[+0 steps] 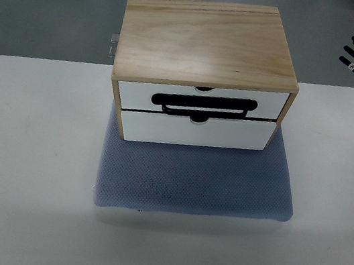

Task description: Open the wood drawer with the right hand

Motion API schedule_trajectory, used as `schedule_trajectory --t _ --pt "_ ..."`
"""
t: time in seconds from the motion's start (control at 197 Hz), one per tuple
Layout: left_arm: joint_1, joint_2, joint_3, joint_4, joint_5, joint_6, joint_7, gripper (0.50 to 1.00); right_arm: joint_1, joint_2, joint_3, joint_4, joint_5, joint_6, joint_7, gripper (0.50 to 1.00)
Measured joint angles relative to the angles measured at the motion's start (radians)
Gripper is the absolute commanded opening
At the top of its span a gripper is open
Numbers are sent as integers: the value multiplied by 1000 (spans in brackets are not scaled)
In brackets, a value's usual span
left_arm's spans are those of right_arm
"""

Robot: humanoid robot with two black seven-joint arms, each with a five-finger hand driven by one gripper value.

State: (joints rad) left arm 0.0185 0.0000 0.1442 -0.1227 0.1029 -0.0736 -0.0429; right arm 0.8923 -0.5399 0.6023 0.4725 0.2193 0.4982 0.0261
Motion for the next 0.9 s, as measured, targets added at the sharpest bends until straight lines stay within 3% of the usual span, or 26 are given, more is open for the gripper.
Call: schedule_trajectory --t 0.167,0.274,0.502,0.902 --pt "0 0 0 0 0 0 0 1000 42 -37 0 6 -121 5 7 940" --pt "0 0 0 0 0 0 0 1000 55 -85 -2 26 -170 34 52 938" --pt "0 0 0 0 0 0 0 1000 69 -239 -62 244 -289 71 167 936" --pt "0 0 0 0 0 0 0 1000 286 -356 -309 350 -423 113 205 940"
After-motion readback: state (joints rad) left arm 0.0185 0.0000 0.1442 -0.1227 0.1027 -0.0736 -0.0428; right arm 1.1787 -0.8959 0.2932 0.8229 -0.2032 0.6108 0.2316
